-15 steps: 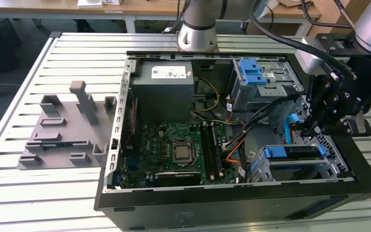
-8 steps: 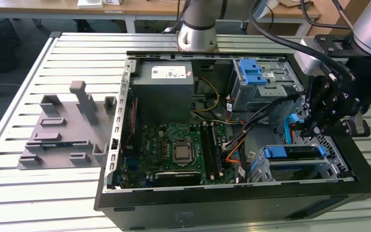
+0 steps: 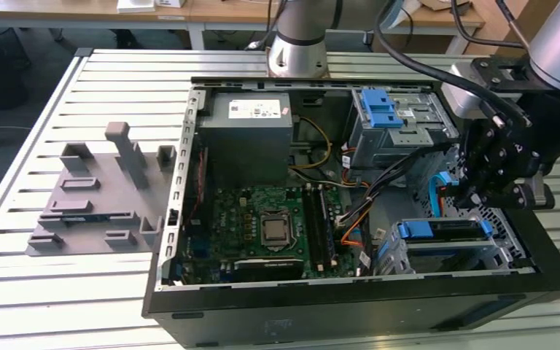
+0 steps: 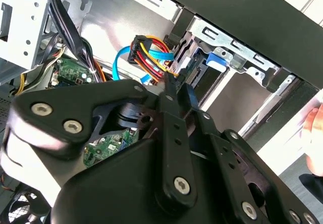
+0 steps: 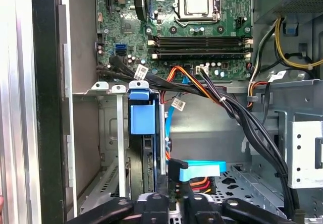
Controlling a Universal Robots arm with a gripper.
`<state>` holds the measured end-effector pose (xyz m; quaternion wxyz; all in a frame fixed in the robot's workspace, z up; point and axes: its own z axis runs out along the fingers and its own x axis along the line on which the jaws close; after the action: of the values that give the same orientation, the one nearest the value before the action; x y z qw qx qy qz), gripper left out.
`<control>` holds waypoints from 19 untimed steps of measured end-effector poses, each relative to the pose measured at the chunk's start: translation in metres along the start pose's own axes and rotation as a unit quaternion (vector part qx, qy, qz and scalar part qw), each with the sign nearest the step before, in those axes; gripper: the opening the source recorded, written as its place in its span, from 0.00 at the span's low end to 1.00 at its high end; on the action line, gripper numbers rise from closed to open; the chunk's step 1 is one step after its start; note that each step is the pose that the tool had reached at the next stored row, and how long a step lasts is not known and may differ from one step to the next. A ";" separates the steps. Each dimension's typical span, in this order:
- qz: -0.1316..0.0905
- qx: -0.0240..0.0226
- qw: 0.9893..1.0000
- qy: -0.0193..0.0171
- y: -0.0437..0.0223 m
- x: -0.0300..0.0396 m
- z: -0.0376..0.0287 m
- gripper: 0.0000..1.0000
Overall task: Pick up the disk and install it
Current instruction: 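Insert the first disk wire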
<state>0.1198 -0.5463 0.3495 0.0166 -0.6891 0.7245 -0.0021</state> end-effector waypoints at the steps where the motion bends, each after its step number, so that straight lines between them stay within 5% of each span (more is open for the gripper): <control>1: 0.000 0.000 1.000 0.000 -0.0002 0.0000 0.0001 0.24; 2: 0.000 0.000 1.000 0.000 -0.0008 -0.0001 0.0002 0.17; 8: 0.001 -0.003 1.000 0.000 -0.0031 0.0006 0.0014 0.16; 15: 0.001 -0.003 1.000 0.000 -0.0035 0.0092 0.0058 0.16; 19: 0.004 -0.017 1.000 0.001 -0.0035 0.0092 0.0058 0.16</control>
<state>0.1231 -0.5556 0.3436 0.0043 -0.6865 0.7271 0.0095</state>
